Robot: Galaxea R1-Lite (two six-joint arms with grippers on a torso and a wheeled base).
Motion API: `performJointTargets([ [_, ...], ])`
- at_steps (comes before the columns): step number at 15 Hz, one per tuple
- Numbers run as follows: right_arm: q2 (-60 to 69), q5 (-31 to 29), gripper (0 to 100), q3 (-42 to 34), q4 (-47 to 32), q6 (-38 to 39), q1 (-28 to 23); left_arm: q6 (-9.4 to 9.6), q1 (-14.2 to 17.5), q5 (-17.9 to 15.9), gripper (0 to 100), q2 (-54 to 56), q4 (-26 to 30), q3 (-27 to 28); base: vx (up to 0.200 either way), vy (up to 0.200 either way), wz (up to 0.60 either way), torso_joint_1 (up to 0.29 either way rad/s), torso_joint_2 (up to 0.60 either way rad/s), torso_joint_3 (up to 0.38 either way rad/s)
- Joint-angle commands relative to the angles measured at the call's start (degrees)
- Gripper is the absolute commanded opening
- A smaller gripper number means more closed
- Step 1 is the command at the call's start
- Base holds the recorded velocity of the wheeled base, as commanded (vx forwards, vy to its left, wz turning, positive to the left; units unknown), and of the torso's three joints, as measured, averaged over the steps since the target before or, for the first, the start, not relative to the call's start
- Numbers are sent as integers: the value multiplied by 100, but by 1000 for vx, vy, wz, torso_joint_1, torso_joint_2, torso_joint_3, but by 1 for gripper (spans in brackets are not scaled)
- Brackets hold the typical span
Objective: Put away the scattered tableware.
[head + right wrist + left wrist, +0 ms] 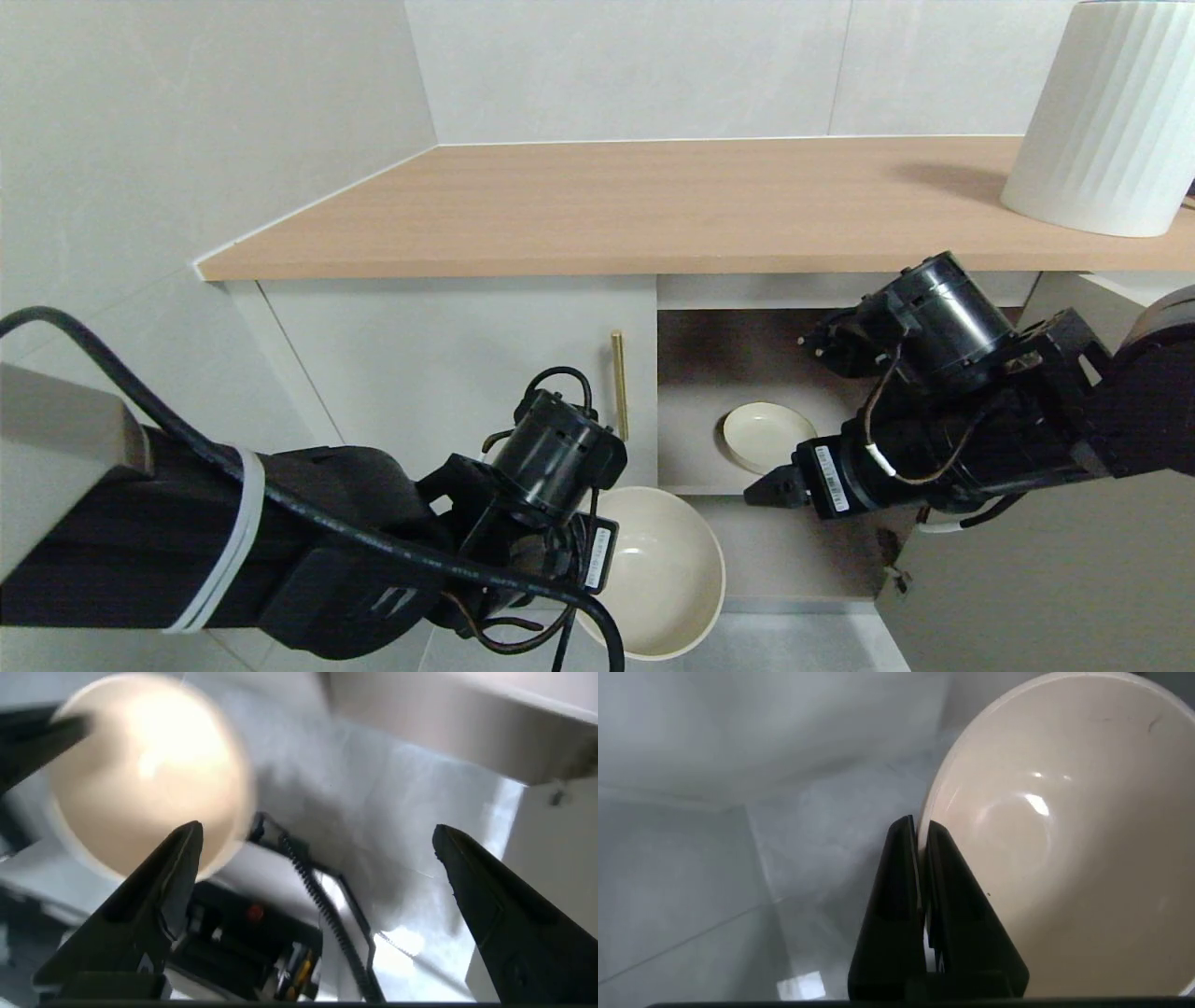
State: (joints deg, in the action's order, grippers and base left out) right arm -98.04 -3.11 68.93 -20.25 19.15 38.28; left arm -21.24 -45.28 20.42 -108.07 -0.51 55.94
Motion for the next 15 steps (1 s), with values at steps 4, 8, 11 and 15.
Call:
performJointTargets([
  [4, -778, -23, 100, 16, 100, 45, 329, -126, -183, 190, 0, -74, -292, -4, 0, 0, 0, 0, 0, 0],
  [8, -1051, -49, 100, 16, 373, 150, 329, -144, -333, 190, 0, 190, -318, -48, 0, 0, 0, 0, 0, 0],
  [11, -1104, -137, 100, 7, 487, 168, 321, -144, -368, 190, 0, 216, -318, -57, 0, 0, 0, 0, 0, 0],
  [15, -1156, -137, 0, -2, 548, 203, 329, -144, -377, 190, 0, 199, -318, -66, 0, 0, 0, 0, 0, 0],
])
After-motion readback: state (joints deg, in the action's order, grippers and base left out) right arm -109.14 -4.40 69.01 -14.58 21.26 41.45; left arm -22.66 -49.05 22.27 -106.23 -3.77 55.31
